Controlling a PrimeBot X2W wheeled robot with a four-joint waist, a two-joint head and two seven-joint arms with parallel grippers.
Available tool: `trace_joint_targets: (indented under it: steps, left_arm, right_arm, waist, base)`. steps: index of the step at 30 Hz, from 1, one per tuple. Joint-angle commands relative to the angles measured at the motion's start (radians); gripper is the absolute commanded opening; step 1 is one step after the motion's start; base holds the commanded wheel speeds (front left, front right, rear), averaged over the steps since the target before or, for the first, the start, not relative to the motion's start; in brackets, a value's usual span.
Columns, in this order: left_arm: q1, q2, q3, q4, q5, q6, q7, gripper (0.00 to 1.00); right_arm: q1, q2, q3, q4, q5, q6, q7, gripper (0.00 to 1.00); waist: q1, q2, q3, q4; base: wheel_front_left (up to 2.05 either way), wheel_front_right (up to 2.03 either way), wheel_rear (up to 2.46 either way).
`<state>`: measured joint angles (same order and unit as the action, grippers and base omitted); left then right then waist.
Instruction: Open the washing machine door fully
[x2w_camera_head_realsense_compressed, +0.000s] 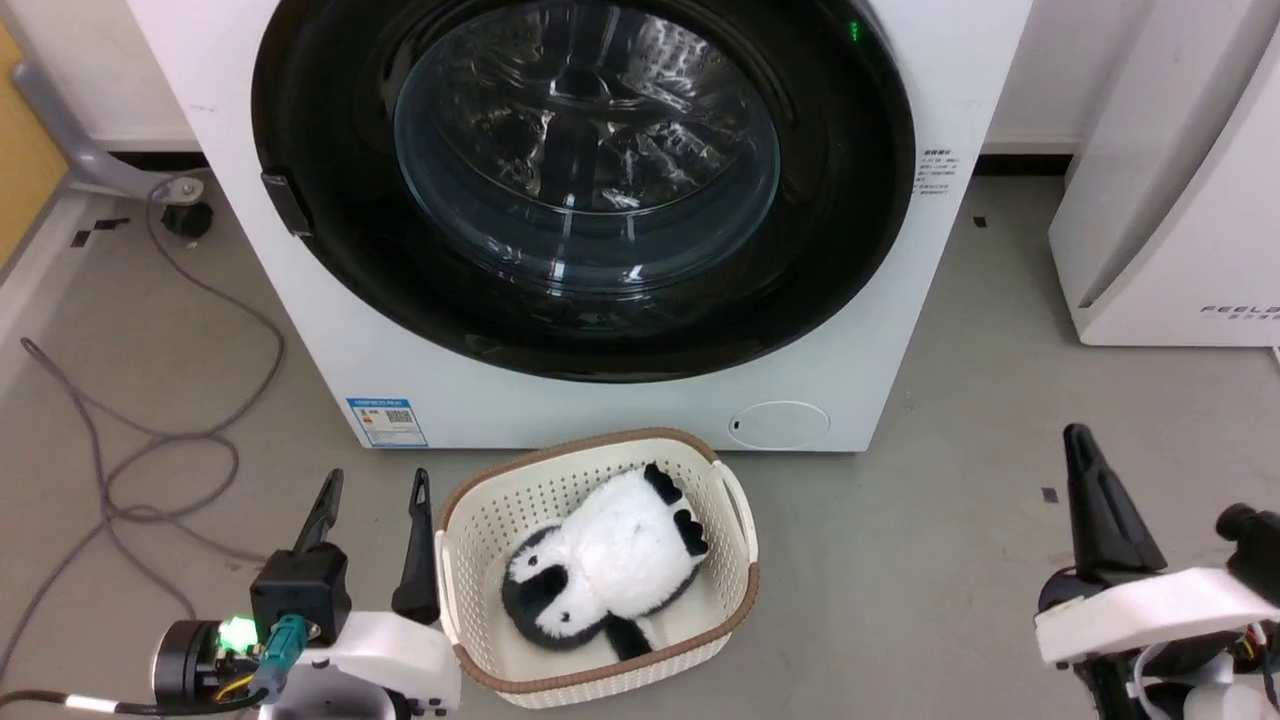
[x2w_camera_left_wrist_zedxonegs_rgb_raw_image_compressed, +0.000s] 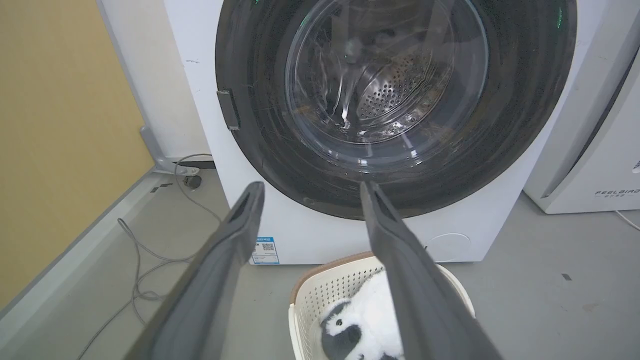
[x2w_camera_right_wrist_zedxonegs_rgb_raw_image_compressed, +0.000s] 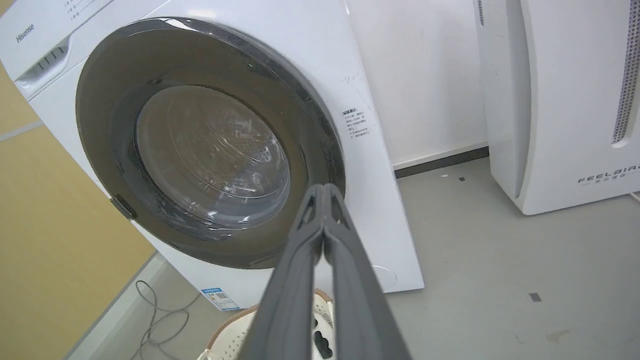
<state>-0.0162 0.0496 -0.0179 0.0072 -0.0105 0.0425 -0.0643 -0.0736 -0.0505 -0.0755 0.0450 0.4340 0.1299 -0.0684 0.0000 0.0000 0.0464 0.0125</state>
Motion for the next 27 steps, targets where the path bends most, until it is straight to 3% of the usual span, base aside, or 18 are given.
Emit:
trace_joint_targets:
  steps: [1,27]
  left_arm:
    - [-0.019,0.000,-0.001,-0.001,-0.003,0.009,-0.013,1.00]
    - [-0.123,0.001,-0.013,-0.026,-0.010,0.048,-0.067,1.00]
  right_arm:
    - [-0.030,-0.002,-0.011,0.012,0.039,0.000,-0.010,0.00]
    - [-0.449,-0.134,-0.102,0.275,0.418,0.000,0.048,0.00]
  waist:
    - [0.0000,0.0000,0.008,0.002]
    - [0.0000,0.0000,0.175,0.057]
  base:
    - [0.00,0.00,0.00]
    - [0.00,0.00,0.00]
